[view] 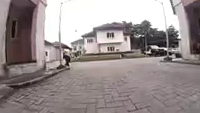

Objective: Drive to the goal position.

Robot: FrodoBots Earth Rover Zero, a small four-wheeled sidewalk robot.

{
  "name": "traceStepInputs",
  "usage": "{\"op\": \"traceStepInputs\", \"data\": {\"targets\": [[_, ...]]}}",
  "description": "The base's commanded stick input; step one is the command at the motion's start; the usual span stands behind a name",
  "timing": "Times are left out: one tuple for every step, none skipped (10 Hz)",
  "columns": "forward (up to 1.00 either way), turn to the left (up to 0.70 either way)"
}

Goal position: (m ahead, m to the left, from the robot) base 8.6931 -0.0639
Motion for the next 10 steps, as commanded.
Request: {"op": "traceStepInputs", "data": {"targets": [[0.70,0.00],[0.70,0.00],[0.70,0.00],[0.70,0.00],[0.70,0.00],[0.70,0.00],[0.70,0.00],[0.70,0.00],[0.70,-0.15],[0.70,-0.35]]}}
